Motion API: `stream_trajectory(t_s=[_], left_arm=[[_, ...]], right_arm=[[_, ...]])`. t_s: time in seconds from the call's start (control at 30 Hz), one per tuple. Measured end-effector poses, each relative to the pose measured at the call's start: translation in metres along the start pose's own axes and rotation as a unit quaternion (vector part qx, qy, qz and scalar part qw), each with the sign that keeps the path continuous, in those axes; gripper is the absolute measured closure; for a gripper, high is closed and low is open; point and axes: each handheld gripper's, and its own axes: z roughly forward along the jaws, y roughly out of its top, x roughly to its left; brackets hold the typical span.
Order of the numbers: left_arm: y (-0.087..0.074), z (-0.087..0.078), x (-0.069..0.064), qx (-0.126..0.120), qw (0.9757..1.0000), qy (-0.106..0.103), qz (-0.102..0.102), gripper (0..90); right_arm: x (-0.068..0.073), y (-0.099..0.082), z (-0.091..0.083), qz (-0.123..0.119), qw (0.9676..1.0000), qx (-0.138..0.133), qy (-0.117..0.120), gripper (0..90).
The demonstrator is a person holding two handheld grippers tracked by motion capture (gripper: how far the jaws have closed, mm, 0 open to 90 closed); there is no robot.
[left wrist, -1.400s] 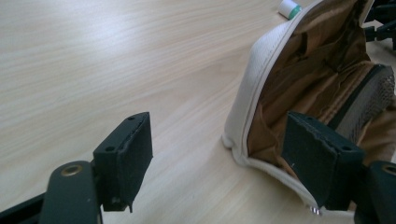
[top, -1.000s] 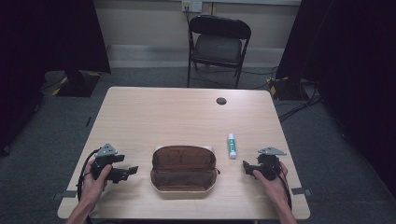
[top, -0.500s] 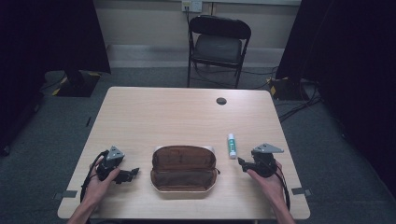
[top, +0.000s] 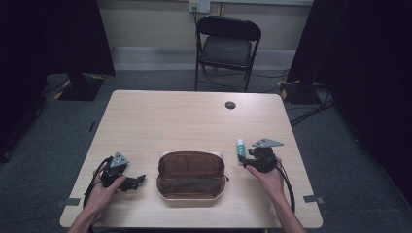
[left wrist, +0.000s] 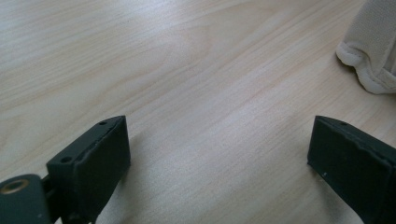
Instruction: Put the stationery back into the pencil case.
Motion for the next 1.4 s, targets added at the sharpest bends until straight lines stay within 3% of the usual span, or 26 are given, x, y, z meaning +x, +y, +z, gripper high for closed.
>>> stream_trajectory(t_s=[0.17,0.3,0.6,0.9,1.03,1.4], left_arm=[[0.001,0.002,0.000,0.003,1.0000,0.000,0.000,0.9],[0.002,0.002,0.000,0.006,1.0000,-0.001,-0.003,0.0],[0.002,0.002,0.000,0.007,1.0000,-0.001,-0.002,0.0],[0.002,0.002,0.000,0.006,1.0000,-0.001,-0.003,0.0],[0.002,0.002,0.000,0.007,1.0000,-0.001,-0.002,0.0],[0.001,0.002,0.000,0.006,1.0000,0.000,-0.002,0.0]], right_arm=[[-0.003,0.005,0.008,-0.003,1.0000,0.001,-0.007,49.3],[-0.010,0.008,0.020,0.007,0.9999,0.008,-0.010,49.1],[-0.012,0.003,0.036,0.012,0.9996,0.021,-0.015,51.9],[-0.011,-0.001,0.041,0.014,0.9992,0.033,-0.019,58.3],[-0.011,-0.003,0.040,0.010,0.9992,0.030,-0.023,65.5],[-0.008,-0.005,0.035,0.002,0.9990,0.037,-0.025,66.1]])
